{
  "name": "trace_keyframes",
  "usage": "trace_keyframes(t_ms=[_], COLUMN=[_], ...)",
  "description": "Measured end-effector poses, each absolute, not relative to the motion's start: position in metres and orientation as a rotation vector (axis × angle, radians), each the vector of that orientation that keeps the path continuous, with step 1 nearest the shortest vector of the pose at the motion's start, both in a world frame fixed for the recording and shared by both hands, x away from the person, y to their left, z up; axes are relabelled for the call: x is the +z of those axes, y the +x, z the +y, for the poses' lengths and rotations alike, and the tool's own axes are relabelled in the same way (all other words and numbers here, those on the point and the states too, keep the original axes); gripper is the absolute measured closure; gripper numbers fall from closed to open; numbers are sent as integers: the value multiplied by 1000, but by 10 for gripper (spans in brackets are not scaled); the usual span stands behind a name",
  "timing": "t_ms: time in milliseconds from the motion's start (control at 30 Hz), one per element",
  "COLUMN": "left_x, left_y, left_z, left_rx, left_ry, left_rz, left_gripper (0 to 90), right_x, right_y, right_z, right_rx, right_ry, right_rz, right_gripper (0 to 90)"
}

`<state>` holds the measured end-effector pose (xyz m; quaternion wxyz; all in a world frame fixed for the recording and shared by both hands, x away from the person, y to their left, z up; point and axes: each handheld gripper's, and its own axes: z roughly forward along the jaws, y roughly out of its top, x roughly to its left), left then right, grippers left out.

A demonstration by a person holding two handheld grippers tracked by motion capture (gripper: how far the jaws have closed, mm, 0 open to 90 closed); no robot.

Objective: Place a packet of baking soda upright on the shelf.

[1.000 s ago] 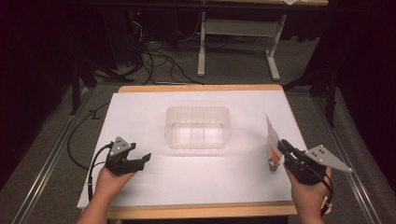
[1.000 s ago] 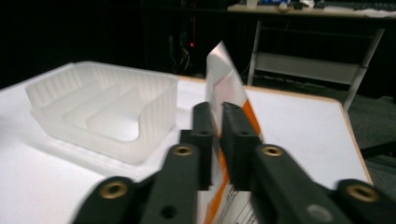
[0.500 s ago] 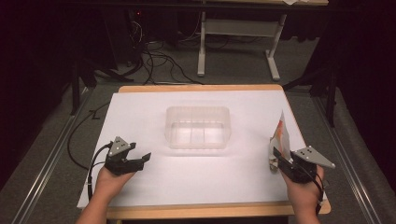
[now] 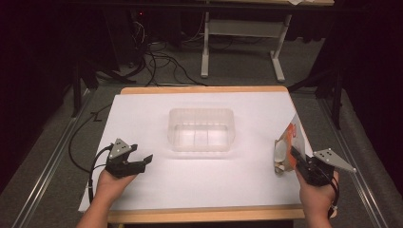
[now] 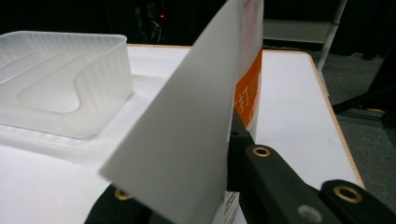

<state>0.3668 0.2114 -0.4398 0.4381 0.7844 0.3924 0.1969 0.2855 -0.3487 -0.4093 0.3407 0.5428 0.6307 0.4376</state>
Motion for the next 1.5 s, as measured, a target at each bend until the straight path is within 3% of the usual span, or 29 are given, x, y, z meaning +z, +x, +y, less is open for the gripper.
trace_keyframes(t_ms=[833, 1500], left_x=[-440, -439], left_y=[368, 367], left_z=[212, 214], left_rx=[499, 506], left_ry=[1948, 1928], left_rz=[981, 988], left_gripper=[256, 253], right_x=[-391, -368], right_y=[285, 293], right_z=[-351, -325], right_rx=[1156, 1258], right_ry=[1354, 1256], right_rz=[1609, 1652], right_gripper=[900, 900])
